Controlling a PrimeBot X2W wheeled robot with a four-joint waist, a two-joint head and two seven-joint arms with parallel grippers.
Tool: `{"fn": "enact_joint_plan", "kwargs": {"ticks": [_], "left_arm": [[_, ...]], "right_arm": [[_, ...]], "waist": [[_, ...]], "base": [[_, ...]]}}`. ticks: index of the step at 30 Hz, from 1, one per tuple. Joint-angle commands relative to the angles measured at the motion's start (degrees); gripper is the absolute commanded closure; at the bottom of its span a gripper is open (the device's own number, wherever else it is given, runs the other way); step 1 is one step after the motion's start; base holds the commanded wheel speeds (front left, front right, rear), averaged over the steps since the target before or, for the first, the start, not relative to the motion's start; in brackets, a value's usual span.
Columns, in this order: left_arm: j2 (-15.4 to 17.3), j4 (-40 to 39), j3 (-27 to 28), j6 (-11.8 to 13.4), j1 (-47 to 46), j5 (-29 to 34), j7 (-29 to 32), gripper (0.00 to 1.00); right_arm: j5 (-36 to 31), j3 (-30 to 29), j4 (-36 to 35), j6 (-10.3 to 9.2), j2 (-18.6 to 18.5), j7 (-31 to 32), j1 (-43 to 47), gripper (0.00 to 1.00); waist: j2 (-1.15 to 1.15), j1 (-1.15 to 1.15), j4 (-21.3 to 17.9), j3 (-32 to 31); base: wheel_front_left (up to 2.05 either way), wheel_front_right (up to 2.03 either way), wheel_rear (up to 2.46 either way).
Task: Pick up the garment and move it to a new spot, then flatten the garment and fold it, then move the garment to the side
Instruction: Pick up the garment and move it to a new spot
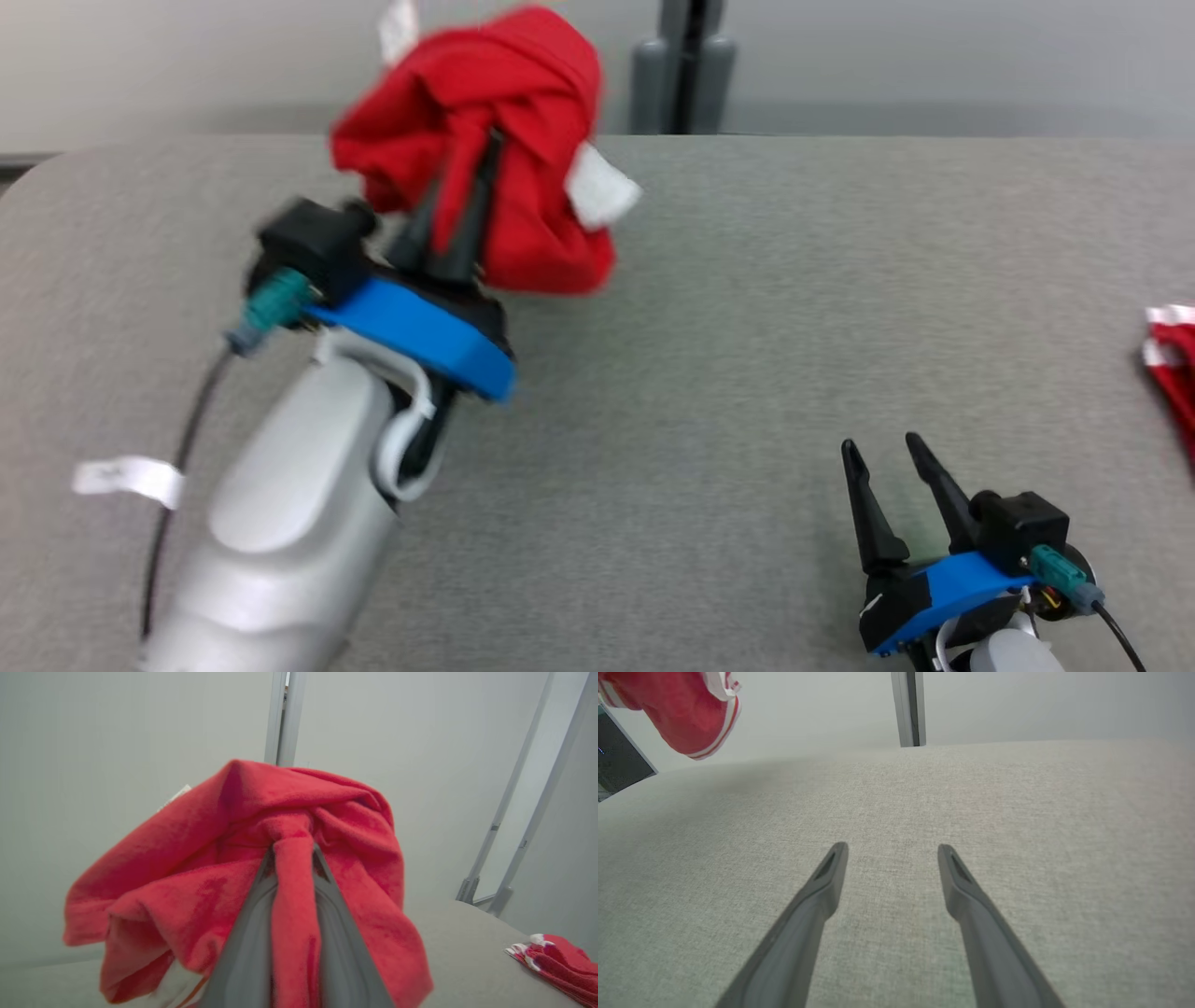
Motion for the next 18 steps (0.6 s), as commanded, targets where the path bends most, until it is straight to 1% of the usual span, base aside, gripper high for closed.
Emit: {"fn": "enact_joint_plan", "kwargs": {"ticks": [1,6,8,9,10,11,12,14,16,18], "left_arm": [[-0.8,0.2,-1.0,-0.2,1.8,0.1,-0.2,1.0],[-5.2,0.9,-1.8,-0.2,8.0,-0.1,-0.3,1.0],[-6.0,1.8,-2.1,-0.2,10.4,0.2,-0.2,1.0],[-6.2,2.3,-1.8,-0.2,11.4,0.6,-0.3,0.93],[-6.2,2.3,-1.8,-0.2,11.4,0.6,-0.3,0.93],[-6.4,3.0,-1.7,-0.2,12.3,1.2,-0.3,0.54],[-6.6,3.6,-1.3,-0.2,13.3,1.7,-0.3,0.0],[-6.8,4.8,-0.6,-0.1,15.3,2.7,-0.3,0.0],[-6.7,5.2,1.7,-0.1,16.9,3.8,-0.3,0.0],[-6.0,5.2,4.9,0.5,18.8,5.1,-0.3,0.0]], "right_arm": [[0.4,0.4,0.1,0.0,-0.2,0.0,0.9,0.0],[1.1,0.7,0.2,0.0,-0.2,0.0,1.5,0.0],[1.2,0.7,0.5,0.0,-0.2,0.0,1.7,0.0],[1.1,0.7,0.5,0.0,-0.2,0.0,1.6,0.0],[1.1,0.7,0.5,0.0,-0.2,0.0,1.6,0.0],[1.1,0.6,0.4,0.0,-0.2,0.0,1.6,0.0],[1.1,0.4,0.4,0.0,-0.2,0.0,1.7,0.0],[1.1,0.1,0.3,0.0,-0.2,0.0,2.0,0.0],[1.0,-0.4,0.2,0.0,-0.2,0.0,2.3,0.0],[1.0,-0.8,0.2,0.0,-0.2,0.0,2.5,0.0]], "waist": [[0.0,0.0,-4.1,-2.9],[0.0,0.0,-8.2,-3.2],[0.0,0.0,-9.3,-3.1],[0.0,0.0,-9.6,-3.1],[0.0,0.0,-9.6,-3.1],[0.0,0.0,-9.9,-2.9],[0.0,0.0,-10.0,-2.9],[0.0,0.0,-10.0,-2.9],[0.0,0.0,-9.6,-2.9],[0.0,0.0,-9.0,-3.2]], "base": [[0.0,0.0,0.0],[0.0,0.0,0.0],[0.0,0.0,0.0],[0.0,0.0,0.0],[0.0,0.0,0.0],[0.0,0.0,0.0],[0.0,0.0,0.0],[0.0,0.0,0.0],[0.0,0.0,0.0],[0.0,0.0,0.0]]}}
